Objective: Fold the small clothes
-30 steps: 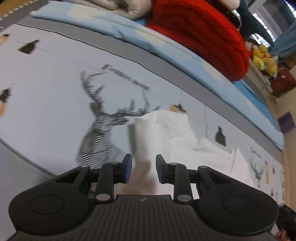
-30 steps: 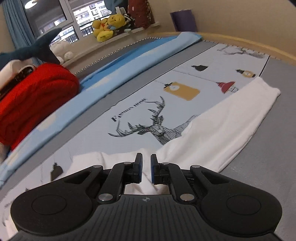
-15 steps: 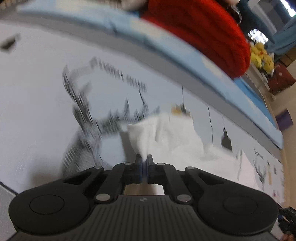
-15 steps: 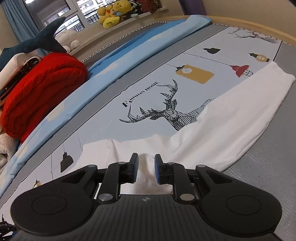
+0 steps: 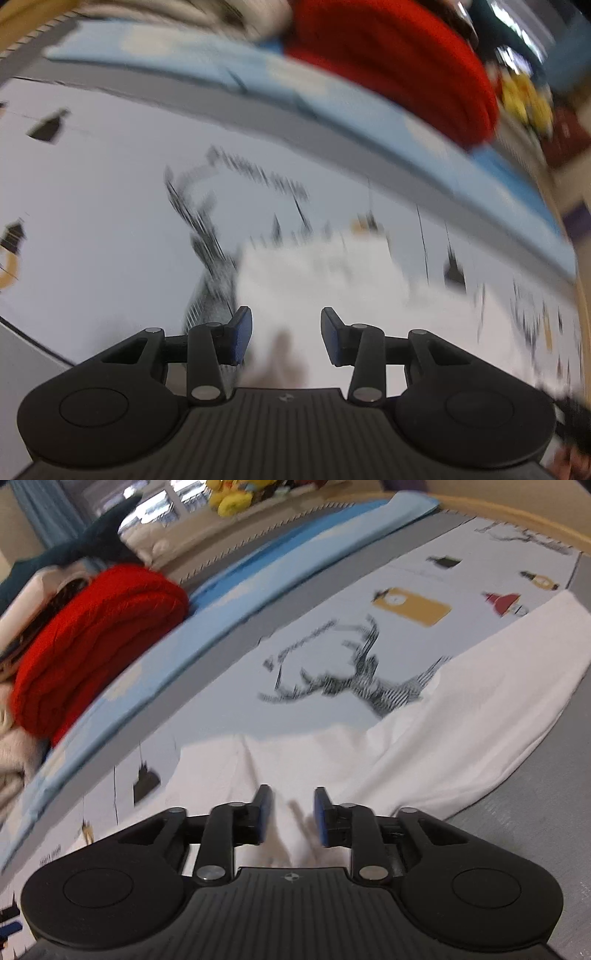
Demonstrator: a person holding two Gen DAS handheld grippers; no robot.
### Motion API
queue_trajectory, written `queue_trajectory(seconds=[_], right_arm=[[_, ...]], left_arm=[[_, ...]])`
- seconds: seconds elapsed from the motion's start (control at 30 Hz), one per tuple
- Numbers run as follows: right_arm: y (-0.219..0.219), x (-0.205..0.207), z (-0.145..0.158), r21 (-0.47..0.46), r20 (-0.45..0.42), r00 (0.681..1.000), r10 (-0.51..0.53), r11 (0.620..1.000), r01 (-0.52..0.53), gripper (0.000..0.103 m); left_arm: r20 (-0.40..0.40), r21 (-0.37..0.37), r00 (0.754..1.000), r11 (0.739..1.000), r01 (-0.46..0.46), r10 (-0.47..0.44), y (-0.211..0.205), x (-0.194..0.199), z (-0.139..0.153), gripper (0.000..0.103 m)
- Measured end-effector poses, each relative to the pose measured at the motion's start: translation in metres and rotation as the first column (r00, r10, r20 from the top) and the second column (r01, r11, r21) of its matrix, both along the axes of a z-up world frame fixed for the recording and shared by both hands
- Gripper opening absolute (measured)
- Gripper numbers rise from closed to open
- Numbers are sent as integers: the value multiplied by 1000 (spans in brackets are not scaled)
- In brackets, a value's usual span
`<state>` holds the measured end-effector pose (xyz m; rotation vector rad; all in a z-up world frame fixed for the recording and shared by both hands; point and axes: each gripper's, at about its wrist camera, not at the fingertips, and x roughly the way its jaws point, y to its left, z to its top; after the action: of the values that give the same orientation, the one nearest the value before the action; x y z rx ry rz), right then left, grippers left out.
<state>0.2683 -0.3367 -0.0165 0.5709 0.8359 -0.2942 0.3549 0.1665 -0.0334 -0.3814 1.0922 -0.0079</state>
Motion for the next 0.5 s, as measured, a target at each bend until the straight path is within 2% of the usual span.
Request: queue_trajectory(seconds=[0.07, 0.13, 0.17, 0.23, 0.37, 0.43, 0.5], right_arm=[[4, 3, -7, 12, -35, 999, 24, 1000, -23, 38], [8, 5, -12, 13, -62, 997, 45, 999, -45, 38], [10, 6, -15, 16, -74, 996, 57, 998, -56, 38], [13, 8, -20, 15, -106, 992, 75, 997, -74, 38], [11, 5, -24, 0, -146, 989, 26, 1000, -26, 38], [6, 1, -18, 2, -120, 992, -21, 1000, 21, 38], [1, -6, -8, 4, -55, 996, -70, 998, 70, 38]], left_arm=[[-58, 1, 996, 997, 73, -73, -9, -5, -14, 38], [-99, 16, 987, 991, 131, -129, -14, -9, -26, 26], [-125, 50, 980, 986, 160, -153, -16, -11, -34, 16], [-178, 113, 967, 972, 205, -183, -16, -16, -48, 7], [-179, 125, 963, 966, 226, -202, -14, -18, -42, 6], [-163, 143, 963, 961, 238, -214, -17, -18, -35, 6], [-140, 146, 966, 960, 239, -219, -17, -19, -28, 6]])
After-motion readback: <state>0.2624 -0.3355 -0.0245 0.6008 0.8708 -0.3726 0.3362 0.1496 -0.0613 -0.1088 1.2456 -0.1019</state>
